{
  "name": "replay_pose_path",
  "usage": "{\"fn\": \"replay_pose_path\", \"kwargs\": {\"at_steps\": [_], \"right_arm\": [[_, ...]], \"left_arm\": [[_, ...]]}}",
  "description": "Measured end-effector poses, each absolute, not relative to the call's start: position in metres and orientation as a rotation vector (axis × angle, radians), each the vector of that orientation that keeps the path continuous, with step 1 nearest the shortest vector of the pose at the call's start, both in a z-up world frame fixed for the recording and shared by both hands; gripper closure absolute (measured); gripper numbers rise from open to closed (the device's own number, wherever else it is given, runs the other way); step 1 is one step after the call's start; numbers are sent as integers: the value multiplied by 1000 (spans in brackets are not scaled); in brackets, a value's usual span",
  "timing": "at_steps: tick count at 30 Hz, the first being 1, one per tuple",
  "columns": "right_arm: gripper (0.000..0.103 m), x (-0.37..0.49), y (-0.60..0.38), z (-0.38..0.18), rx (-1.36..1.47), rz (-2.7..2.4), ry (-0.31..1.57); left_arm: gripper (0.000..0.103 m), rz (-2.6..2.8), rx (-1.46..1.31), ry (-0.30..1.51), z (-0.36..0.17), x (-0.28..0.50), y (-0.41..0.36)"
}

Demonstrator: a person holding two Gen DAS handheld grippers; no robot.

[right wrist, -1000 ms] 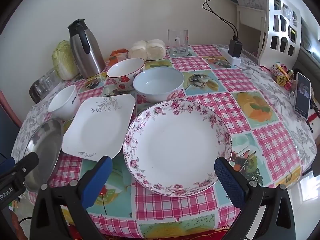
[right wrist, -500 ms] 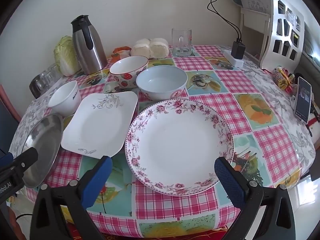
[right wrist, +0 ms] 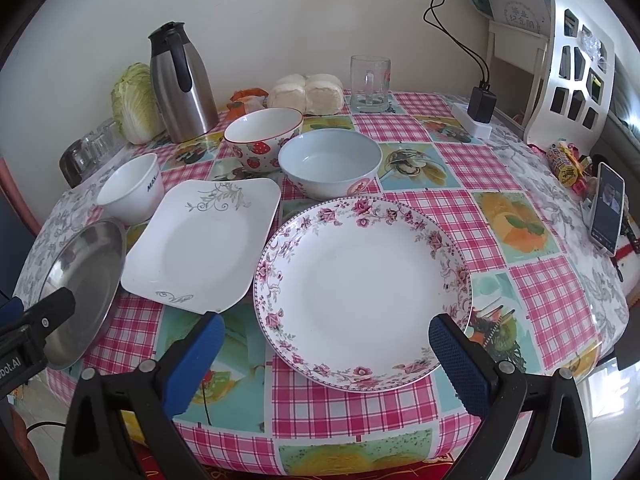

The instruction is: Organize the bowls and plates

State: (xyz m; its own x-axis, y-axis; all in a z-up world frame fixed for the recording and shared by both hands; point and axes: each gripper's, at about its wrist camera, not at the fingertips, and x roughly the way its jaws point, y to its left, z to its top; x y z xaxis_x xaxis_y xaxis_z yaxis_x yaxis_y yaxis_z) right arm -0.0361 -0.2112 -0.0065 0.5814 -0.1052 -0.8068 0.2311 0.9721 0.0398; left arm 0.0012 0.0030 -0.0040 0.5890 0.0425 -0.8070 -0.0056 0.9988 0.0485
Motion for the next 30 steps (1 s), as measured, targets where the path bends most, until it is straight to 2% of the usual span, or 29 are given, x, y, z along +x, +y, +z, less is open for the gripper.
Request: {"fn": "replay_pose_path", "kwargs": {"at_steps": [30], "right_arm": [[0,-36,-210,-7,145,-197,935]], "left_arm": [[0,44,40,951,-5,1,8]]}}
